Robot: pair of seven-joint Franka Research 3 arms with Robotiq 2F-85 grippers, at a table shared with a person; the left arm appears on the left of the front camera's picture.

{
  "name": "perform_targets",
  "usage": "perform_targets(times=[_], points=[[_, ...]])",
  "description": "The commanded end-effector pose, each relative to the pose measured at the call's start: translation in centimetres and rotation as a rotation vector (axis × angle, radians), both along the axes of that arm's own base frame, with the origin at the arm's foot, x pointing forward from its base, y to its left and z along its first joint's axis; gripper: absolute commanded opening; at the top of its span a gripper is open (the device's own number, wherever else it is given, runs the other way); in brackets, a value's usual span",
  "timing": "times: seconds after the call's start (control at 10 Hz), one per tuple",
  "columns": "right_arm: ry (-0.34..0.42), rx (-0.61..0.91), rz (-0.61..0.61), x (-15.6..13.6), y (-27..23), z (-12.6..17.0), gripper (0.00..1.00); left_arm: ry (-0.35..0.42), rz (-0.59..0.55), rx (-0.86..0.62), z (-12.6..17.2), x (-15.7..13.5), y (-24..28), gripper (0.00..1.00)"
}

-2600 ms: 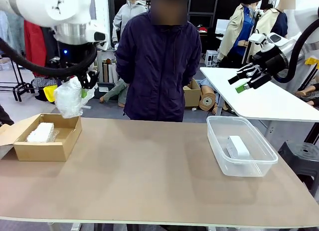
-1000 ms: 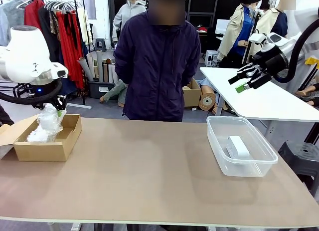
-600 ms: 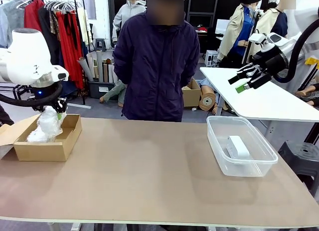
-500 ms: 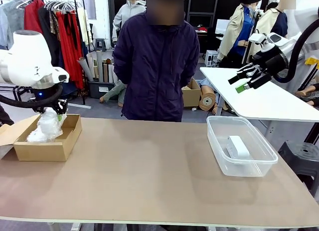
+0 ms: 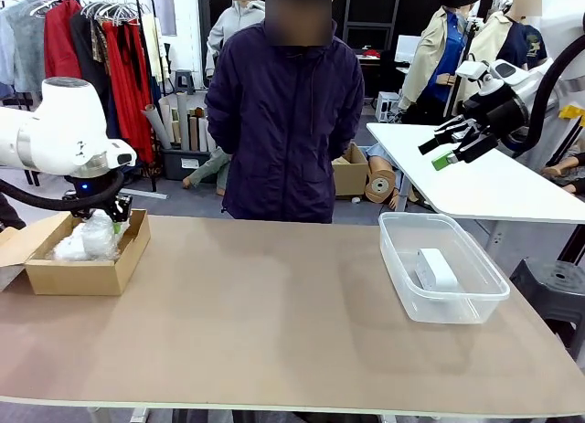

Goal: Separate and place wrapped and unwrapped clocks.
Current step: If the picked Digital clock is wrapped, place it in the Package Box ; if not, place it in the Organizing box.

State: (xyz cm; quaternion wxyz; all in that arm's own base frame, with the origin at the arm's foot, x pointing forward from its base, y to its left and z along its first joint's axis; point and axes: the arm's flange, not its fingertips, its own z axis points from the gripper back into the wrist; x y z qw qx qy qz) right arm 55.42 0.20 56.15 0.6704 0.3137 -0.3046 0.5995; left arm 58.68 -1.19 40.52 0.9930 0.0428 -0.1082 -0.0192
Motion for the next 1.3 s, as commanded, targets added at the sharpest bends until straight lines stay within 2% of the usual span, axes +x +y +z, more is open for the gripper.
perform_targets(times=[0.0,0.5,1.0,1.2], points=[[-0.006,0.001,0.003,-0.1,0.1,0.2,1.0,-0.022,-0.034,-0.002,-0.1,1.0,0.2,0.0],[-0.006,0.001,0.003,-0.1,0.1,0.2,1.0,-0.028,-0.044,0.032,0.5,1.5,-0.7,0.0],[-0.006,0.001,0.003,-0.1,0.1,0.2,1.0,-0.044,0.006,0.035,1.5,0.7,0.7,0.0],[-0.006,0.001,0.003,-0.1,0.1,0.2,1.0,-0.037,0.0,0.017,0.9,1.1,0.0,0.0]])
